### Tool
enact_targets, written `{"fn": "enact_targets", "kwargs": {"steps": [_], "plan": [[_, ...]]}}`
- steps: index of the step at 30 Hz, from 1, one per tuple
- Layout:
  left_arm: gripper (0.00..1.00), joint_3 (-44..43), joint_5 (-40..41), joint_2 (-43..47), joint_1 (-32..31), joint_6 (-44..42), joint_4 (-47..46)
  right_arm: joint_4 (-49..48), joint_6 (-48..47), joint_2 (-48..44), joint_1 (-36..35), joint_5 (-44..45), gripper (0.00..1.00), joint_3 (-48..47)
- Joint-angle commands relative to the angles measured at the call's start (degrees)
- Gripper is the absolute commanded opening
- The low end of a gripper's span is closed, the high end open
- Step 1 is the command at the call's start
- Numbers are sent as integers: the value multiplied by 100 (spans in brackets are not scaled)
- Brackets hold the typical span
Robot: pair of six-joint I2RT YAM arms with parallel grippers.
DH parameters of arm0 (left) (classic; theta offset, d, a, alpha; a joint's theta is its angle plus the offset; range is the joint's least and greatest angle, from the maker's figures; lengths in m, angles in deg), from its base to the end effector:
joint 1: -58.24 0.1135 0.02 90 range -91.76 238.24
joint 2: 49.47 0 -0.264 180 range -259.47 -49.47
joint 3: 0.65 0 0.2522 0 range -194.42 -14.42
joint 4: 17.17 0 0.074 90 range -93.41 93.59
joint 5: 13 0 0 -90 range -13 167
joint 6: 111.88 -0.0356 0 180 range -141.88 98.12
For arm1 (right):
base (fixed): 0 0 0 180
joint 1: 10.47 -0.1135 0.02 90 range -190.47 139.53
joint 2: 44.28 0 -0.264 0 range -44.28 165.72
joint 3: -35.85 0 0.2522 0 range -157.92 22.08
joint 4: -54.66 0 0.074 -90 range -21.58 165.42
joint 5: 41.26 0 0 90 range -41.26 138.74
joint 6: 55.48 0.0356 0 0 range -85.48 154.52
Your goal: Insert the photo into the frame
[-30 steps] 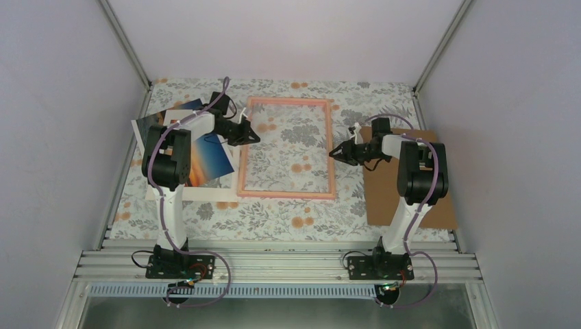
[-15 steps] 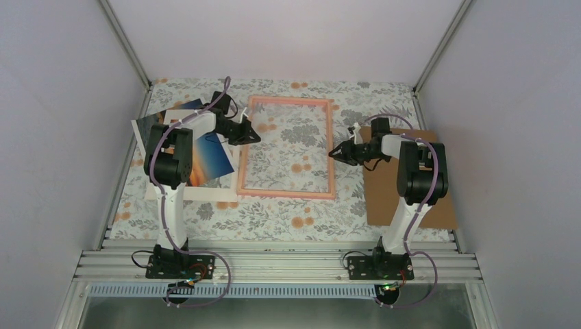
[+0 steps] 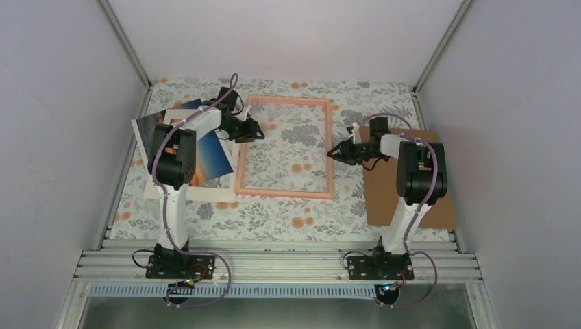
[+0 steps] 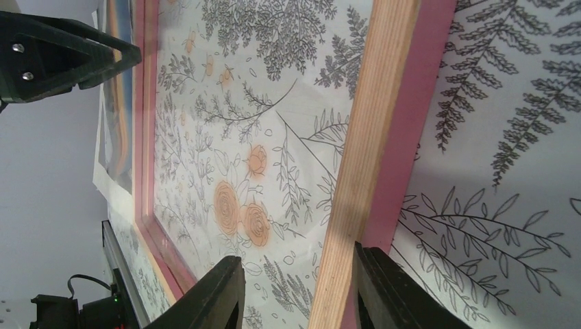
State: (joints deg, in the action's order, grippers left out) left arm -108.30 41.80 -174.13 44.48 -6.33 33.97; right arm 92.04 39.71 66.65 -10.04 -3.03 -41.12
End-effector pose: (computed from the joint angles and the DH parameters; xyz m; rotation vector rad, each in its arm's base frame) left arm 0.4319 -0.1269 0.1612 0.1262 2.7695 -0.9844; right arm 0.3544 0.0253 0.1282 -0.0790 2.5896 1.2697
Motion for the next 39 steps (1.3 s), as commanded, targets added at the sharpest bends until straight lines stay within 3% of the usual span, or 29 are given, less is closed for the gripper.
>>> {"fn": "enact_targets", "kwargs": {"steps": [1, 13, 15, 16, 32, 36, 39], "plan": [[55, -175, 573, 180, -62, -114, 286, -138, -4, -292, -52, -53, 40, -147], [77, -445, 1695, 323, -363, -280, 636, -173, -14, -324, -61, -7, 40, -114], [98, -463, 1973, 360, -404, -276, 672, -173, -11, -338, -62, 2, 40, -111], [100, -476, 2085, 378, -426, -291, 684, -182, -8, -336, -63, 3, 40, -113], [100, -747, 3086, 533, -613, -545, 724, -259, -72, -523, -62, 49, 41, -16], [100, -684, 3295, 692, -556, -1069, 597, -253, -233, -678, -133, 28, 43, -24], [100, -168, 3107, 1059, -494, -1738, 312, -92, -579, -858, -271, 29, 46, -22]]}}
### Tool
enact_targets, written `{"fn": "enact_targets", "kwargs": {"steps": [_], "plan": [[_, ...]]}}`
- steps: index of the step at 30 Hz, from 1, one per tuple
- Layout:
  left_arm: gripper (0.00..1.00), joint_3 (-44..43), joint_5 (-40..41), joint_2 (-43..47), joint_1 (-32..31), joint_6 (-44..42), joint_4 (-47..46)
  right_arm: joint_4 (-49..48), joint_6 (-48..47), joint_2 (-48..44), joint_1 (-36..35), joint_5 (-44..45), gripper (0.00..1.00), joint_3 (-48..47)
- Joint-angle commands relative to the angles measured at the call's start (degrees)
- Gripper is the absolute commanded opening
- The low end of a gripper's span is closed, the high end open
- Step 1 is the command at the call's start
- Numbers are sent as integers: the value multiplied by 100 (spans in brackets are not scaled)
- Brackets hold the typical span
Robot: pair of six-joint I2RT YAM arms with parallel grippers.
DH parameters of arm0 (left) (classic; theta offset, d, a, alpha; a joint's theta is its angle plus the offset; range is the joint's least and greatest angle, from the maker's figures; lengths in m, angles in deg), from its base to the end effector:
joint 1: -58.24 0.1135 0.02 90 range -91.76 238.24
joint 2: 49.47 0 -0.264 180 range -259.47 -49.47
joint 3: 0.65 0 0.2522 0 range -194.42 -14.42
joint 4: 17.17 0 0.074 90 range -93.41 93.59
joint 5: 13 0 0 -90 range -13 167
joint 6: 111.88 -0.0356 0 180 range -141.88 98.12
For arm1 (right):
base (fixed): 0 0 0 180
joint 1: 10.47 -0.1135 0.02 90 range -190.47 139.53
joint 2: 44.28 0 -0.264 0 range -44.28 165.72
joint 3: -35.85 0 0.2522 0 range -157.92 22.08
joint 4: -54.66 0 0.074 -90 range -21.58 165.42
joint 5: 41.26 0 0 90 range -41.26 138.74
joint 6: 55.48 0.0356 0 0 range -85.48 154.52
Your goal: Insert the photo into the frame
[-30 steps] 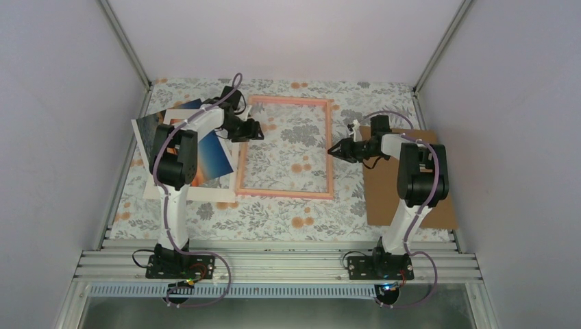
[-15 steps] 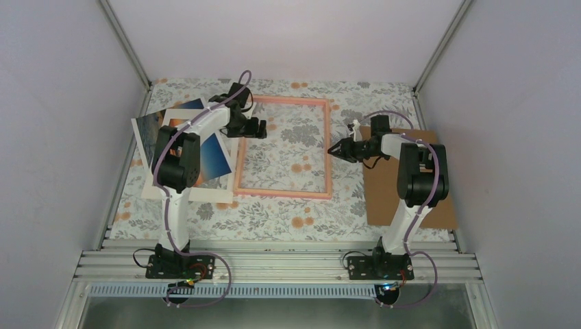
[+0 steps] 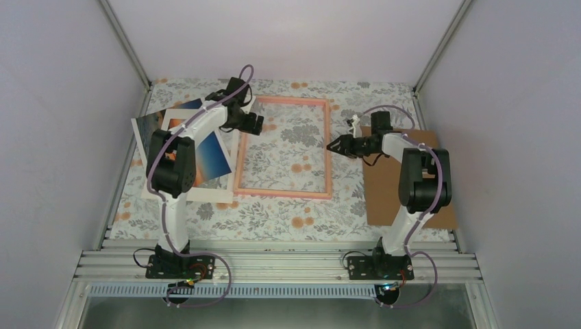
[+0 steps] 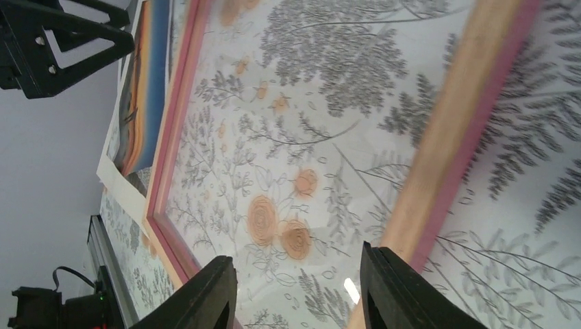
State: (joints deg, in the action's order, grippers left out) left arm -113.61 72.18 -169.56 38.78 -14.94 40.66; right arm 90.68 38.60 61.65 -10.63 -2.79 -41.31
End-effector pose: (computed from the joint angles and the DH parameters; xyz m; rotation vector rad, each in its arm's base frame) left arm 0.4223 -0.1524 0.2114 0.3224 2.7053 -0.2498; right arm 0.3544 0.0289 0.1590 -0.1829 2.4903 1.2180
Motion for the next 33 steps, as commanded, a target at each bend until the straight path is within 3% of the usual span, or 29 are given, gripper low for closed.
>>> {"fn": "enact_targets", "kwargs": {"steps": [1, 5, 12, 22, 33], "plan": [[100, 615, -30, 761, 99, -1131, -454, 144, -636, -422, -281, -17, 48, -6], [100, 1515, -671, 1414, 167, -2251, -600, 699, -1417, -555, -569, -87, 55, -51], [100, 2821, -605, 2029, 169, -3276, -634, 1398, -2612, -607, -1188, 84, 59, -15], [100, 3783, 80, 2178, -13, -3544, -1131, 1364, -2886, -473, -1614, 734, 59, 328], [100, 3734, 88, 2178, -142, -3471, -1396, 1315, -2872, -403, -1611, 1127, 58, 482]]}}
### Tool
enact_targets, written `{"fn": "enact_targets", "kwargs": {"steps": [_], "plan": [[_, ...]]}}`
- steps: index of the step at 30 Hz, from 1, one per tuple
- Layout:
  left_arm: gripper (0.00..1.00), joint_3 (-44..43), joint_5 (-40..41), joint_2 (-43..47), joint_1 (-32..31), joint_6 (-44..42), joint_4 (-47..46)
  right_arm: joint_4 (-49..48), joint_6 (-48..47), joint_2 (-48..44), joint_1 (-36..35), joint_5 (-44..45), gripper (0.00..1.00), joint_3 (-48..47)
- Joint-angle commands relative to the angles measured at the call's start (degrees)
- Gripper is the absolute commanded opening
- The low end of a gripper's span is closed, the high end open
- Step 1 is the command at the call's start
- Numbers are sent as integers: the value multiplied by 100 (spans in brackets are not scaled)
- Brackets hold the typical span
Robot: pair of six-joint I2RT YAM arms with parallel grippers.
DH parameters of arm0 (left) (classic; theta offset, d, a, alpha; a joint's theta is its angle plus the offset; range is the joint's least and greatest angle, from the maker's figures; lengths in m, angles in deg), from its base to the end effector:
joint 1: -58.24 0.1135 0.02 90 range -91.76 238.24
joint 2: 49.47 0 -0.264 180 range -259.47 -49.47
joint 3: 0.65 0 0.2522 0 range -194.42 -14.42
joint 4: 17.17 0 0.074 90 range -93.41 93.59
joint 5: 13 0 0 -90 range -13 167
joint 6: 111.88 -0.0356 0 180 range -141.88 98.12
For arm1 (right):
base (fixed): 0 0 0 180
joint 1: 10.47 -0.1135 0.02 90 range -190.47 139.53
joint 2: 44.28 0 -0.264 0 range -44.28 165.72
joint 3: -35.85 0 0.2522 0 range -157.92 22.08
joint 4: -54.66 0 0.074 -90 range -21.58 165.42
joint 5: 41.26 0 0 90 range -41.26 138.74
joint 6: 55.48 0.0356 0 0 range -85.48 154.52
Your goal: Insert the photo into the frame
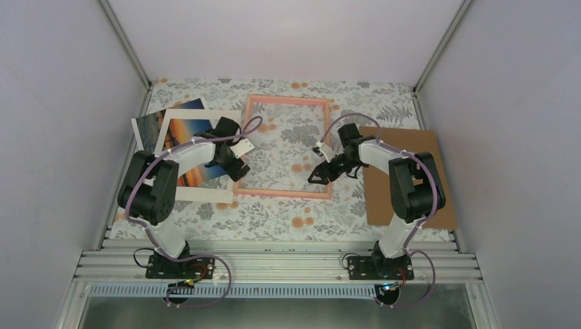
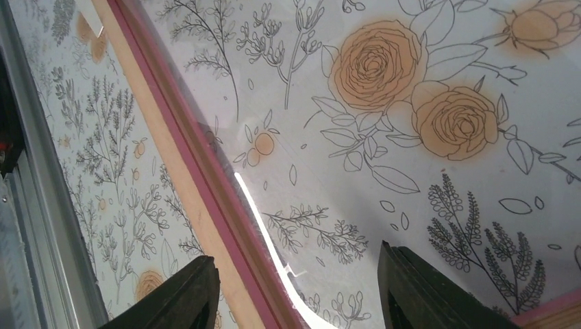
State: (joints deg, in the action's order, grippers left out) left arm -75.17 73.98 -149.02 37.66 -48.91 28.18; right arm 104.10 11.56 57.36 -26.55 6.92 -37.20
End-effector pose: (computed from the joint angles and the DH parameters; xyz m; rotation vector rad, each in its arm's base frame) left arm 0.3074 -0.1174 0.1639 1.1404 2.5534 -0.0464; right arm 0.2966 0.1102 0.1530 -1.0105 2.5246 1.0191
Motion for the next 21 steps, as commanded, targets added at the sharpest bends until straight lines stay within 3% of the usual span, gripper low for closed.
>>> {"fn": "enact_targets", "kwargs": {"steps": [1, 7, 13, 21], "plan": [[100, -136, -212, 253, -2, -79, -103, -14, -166, -16, -19, 122, 58, 60], [100, -400, -1323, 1004, 847, 19, 351, -152, -118, -529, -22, -42, 58, 39], [100, -647, -1916, 1433, 2158, 216, 1015, -345, 55, -854, -20, -207, 59, 56], [100, -499, -2708, 1900, 4080, -171, 1983, -394, -6, -1035, -19, -282, 59, 132]]}}
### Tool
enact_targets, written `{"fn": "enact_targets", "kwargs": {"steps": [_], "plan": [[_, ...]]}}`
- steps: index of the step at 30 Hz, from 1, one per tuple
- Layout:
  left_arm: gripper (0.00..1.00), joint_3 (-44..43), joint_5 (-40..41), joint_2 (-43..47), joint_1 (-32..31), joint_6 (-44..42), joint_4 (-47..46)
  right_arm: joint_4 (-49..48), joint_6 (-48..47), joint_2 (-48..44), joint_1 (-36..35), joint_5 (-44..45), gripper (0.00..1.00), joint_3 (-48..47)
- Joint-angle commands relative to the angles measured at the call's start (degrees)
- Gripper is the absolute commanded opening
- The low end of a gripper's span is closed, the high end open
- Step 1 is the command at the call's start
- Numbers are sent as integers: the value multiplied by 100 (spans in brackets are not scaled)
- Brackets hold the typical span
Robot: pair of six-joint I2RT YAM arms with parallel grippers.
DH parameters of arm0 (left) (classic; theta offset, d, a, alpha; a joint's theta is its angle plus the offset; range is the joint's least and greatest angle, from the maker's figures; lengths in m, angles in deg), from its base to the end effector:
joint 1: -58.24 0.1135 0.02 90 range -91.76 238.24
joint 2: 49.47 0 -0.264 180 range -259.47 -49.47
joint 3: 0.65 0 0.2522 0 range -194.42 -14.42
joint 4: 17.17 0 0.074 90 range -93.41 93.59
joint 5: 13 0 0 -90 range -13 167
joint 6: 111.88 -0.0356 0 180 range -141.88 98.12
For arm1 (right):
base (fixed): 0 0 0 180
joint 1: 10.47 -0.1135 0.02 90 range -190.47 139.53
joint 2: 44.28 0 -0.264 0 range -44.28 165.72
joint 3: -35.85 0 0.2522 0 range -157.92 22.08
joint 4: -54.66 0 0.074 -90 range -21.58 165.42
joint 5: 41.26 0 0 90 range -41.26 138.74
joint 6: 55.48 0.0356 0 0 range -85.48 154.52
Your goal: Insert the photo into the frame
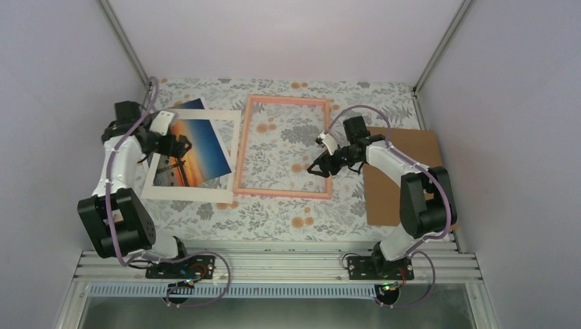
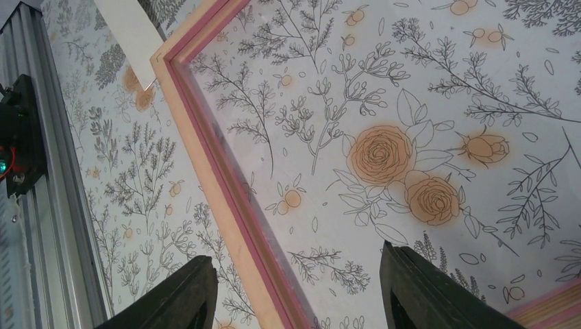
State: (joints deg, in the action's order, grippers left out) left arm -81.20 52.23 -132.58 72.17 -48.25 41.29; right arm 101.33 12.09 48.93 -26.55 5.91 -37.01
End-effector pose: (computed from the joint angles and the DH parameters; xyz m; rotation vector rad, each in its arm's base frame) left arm 0.2868 0.0558 0.2713 0.4134 2.4788 -0.2939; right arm 0.2915 0.1092 0.1972 -1.0302 2.3343 0.9674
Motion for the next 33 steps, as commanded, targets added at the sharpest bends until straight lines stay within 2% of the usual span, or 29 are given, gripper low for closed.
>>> {"fn": "enact_targets", "kwargs": {"steps": [1, 8, 14, 18, 20, 27, 30, 33], "plan": [[100, 189, -456, 327, 859, -311, 715, -103, -92, -204, -21, -189, 60, 110], [100, 965, -27, 905, 1866, -1006, 765, 95, -370, -226, -19, -97, 60, -59], [100, 1898, 142, 1432, 2734, -1594, 200, 199, -485, -350, -25, 8, 60, -202], [100, 2388, 394, 1975, 3030, -2907, -220, 273, -481, -416, -18, 1, 60, -225], [100, 2614, 425, 2203, 3259, -3864, -357, 294, -465, -431, -18, -1, 60, -213], [100, 3315, 293, 2435, 3833, -6731, -846, 200, -227, -396, -23, -65, 60, -244], [100, 3473, 166, 2352, 3889, -7612, -1132, 197, -167, -413, -23, -24, 60, -269], [100, 3691, 23, 2229, 3889, -8140, -1633, 217, -131, -455, -19, 30, 60, -254]]}}
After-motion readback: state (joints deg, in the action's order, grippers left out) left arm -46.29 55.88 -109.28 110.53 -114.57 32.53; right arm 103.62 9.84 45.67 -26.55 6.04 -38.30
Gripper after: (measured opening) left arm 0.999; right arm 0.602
